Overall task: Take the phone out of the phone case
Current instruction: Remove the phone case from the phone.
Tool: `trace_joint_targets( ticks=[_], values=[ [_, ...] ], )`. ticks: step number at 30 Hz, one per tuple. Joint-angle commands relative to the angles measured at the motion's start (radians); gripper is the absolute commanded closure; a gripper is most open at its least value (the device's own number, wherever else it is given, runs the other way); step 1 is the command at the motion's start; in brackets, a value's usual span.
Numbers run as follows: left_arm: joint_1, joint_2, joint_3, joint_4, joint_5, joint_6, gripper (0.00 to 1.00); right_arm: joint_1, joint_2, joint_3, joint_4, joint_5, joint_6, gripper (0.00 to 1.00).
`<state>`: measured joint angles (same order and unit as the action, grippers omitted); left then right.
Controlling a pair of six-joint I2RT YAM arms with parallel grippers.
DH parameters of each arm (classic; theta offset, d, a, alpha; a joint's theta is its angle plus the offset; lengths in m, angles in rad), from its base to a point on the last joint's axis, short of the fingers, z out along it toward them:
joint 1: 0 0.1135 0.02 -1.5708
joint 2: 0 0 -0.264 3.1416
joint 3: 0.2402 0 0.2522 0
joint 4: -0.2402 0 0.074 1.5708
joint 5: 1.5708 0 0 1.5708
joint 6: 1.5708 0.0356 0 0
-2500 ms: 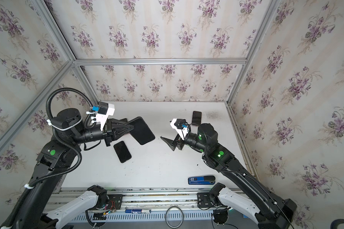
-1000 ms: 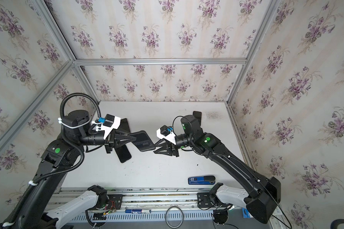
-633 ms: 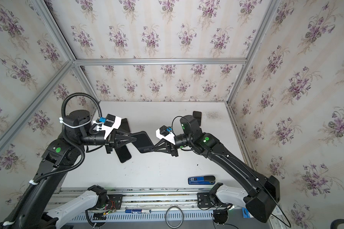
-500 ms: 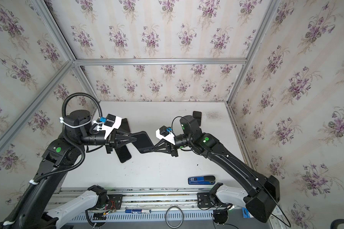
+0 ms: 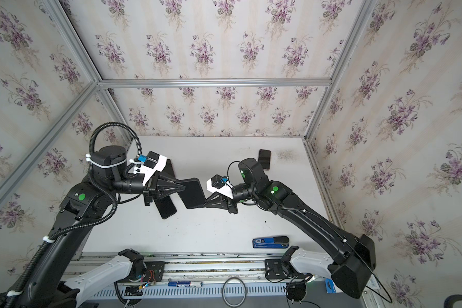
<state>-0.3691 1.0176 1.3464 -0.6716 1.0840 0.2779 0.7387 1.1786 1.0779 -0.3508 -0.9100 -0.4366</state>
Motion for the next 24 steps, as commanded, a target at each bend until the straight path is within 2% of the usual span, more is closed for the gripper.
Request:
trace_joint_targets(
  ticks=[1,7,14,22,24],
  values=[
    [-0.015,0.020,0.019,0.096,0.039,-0.025,1.00,0.054,-0.003,0.020,-0.011,0.076,-0.199,1.00],
    [-0.024,0.033,0.022,0.109,0.051,-0.060,1.00,0.123,0.040,0.056,-0.030,0.255,-0.378,1.00],
    [-0.027,0.045,0.020,0.135,0.025,-0.097,1.00,0.126,0.055,0.008,0.129,0.329,-0.416,1.00],
    [-0.027,0.073,0.021,0.198,0.002,-0.182,1.00,0.160,0.020,-0.134,0.439,0.524,-0.432,1.00],
    [-0.027,0.078,0.020,0.218,-0.015,-0.208,1.00,0.169,0.011,-0.177,0.512,0.561,-0.420,0.95]
  ],
)
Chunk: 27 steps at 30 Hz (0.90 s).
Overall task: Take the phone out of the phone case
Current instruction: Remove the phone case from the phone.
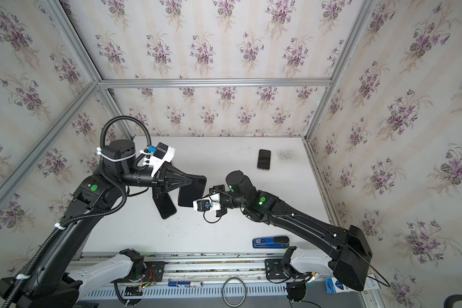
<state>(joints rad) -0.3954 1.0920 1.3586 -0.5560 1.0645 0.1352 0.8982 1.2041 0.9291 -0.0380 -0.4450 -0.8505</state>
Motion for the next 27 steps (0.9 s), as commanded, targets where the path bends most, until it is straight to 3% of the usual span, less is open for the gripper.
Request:
trace_joint_targets(
  ticks=[1,2,4,9,15,22,27],
  values=[
    [0.000,0.004,0.007,0.115,-0.017,-0.086,1.00,0.013,-0.022,-0.048,0.233,0.116,0.009,0.95],
    [0.000,0.005,0.005,0.126,-0.032,-0.102,1.00,0.013,-0.031,-0.067,0.254,0.122,0.028,0.93],
    [0.001,0.004,0.001,0.160,-0.071,-0.149,1.00,0.012,-0.056,-0.105,0.295,0.136,0.079,0.78],
    [0.004,-0.024,-0.015,0.261,-0.127,-0.301,1.00,0.011,-0.167,-0.235,0.412,0.204,0.226,0.52],
    [0.022,-0.065,-0.025,0.396,-0.188,-0.552,1.00,0.011,-0.320,-0.274,0.329,0.226,0.412,0.42],
    [0.044,-0.078,-0.067,0.553,-0.211,-0.862,1.00,0.011,-0.439,-0.248,0.285,0.178,0.762,0.35],
    [0.047,-0.084,-0.084,0.616,-0.209,-0.956,1.00,0.011,-0.431,-0.202,0.242,0.147,0.874,0.35]
  ],
)
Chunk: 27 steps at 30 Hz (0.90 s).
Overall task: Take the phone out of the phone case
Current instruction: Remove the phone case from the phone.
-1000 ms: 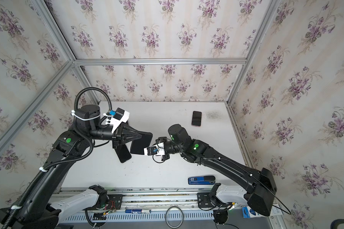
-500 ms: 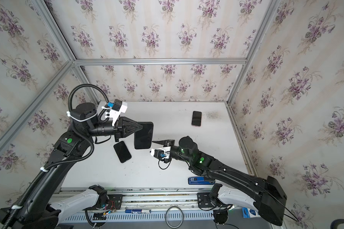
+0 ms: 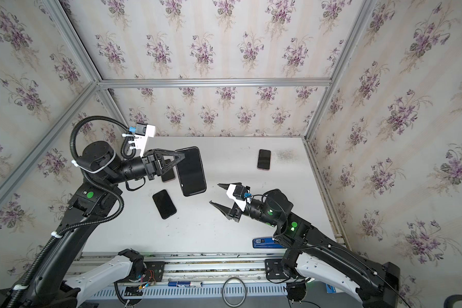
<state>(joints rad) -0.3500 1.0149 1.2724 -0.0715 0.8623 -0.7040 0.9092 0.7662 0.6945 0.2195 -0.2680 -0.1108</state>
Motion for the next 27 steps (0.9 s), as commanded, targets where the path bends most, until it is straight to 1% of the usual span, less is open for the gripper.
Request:
trace_joint_targets(
  ticks=[1,5,10,14,27],
  values=[
    [0.002,-0.011,-0.001,0.132,-0.013,-0.123,1.00,0.000,0.013,0.040,-0.014,-0.032,0.155,0.35],
    [0.001,-0.017,-0.014,0.145,-0.011,-0.142,1.00,0.000,0.067,0.071,0.011,-0.086,0.226,0.35],
    [0.001,-0.030,-0.032,0.160,-0.013,-0.156,1.00,0.000,0.106,0.076,0.082,-0.093,0.280,0.37],
    [0.000,-0.033,-0.038,0.162,-0.012,-0.162,1.00,0.000,0.114,0.076,0.114,-0.115,0.295,0.37],
    [0.000,-0.035,-0.080,0.251,0.001,-0.216,1.00,-0.001,0.175,0.094,0.185,-0.114,0.339,0.38]
  ],
)
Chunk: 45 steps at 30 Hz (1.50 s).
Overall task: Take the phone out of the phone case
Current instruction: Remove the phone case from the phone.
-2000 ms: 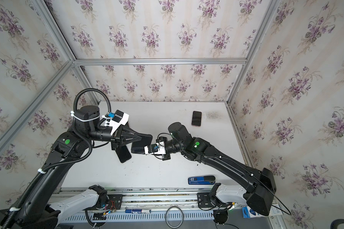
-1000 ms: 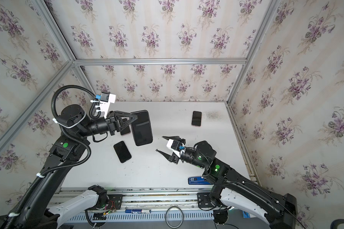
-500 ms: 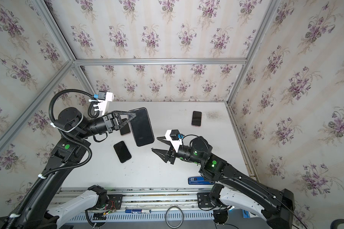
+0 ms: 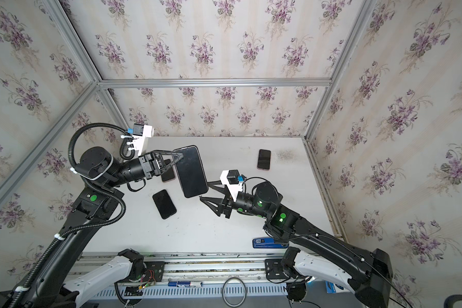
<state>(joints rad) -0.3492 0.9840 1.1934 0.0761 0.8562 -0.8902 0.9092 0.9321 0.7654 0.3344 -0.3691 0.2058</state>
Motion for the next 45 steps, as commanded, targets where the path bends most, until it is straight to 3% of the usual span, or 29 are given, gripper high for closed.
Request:
trace_joint_targets(
  ticks=[1,14,26,30,40,45],
  values=[
    [-0.001,-0.005,-0.002,0.102,0.010,-0.030,1.00,-0.001,0.013,0.024,0.072,-0.009,0.025,0.37],
    [-0.004,-0.012,-0.027,0.147,0.025,-0.054,1.00,-0.042,0.071,0.025,0.157,-0.020,0.091,0.38],
    [-0.011,-0.007,-0.066,0.163,0.025,-0.049,1.00,-0.124,0.093,-0.012,0.334,-0.116,0.268,0.41],
    [-0.011,0.005,-0.077,0.164,0.014,-0.040,1.00,-0.127,0.082,-0.024,0.340,-0.137,0.286,0.49],
    [-0.014,0.044,-0.130,0.199,-0.030,-0.014,1.00,-0.125,0.058,-0.120,0.407,-0.175,0.414,0.85],
    [-0.035,0.089,-0.178,0.209,-0.074,0.042,1.00,-0.125,0.015,-0.195,0.360,-0.130,0.467,0.98]
  ],
)
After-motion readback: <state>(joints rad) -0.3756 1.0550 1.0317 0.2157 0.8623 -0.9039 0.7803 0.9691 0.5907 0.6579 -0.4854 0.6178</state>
